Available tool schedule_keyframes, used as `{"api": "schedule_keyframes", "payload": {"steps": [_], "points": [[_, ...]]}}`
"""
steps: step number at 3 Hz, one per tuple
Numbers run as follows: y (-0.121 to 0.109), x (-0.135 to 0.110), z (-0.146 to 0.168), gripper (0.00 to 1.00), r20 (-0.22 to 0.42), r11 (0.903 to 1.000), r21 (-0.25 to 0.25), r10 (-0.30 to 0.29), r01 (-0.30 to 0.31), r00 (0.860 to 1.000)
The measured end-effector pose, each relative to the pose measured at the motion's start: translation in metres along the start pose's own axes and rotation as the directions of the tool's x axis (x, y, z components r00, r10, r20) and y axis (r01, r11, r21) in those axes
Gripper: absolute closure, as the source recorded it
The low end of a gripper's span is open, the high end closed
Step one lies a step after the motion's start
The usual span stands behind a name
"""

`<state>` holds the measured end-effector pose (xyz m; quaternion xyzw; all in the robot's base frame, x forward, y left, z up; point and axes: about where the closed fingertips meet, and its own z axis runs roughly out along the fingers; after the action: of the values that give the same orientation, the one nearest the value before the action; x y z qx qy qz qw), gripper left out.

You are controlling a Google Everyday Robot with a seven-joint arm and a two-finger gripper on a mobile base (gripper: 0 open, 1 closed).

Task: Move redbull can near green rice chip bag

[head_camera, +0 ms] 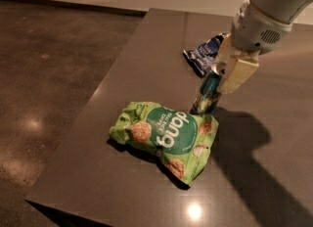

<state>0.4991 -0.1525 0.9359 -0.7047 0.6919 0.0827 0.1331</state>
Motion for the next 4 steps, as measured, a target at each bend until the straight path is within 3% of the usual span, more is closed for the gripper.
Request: {"api": "schedule_keyframes", "payload": {"steps": [1, 3, 4], "points": [[0.0008, -0.0142, 0.0106, 0.88, -0.006, 0.9989, -0.007, -0.047, 0.047, 0.999], [0.0023, -0.0173, 0.0182, 0.41, -0.033, 0.9942, -0.006, -0.107, 0.107, 0.994], [-0.0001, -0.019, 0.018, 0.18, -0.03, 0.9941, 0.006, -0.108, 0.108, 0.994]]}}
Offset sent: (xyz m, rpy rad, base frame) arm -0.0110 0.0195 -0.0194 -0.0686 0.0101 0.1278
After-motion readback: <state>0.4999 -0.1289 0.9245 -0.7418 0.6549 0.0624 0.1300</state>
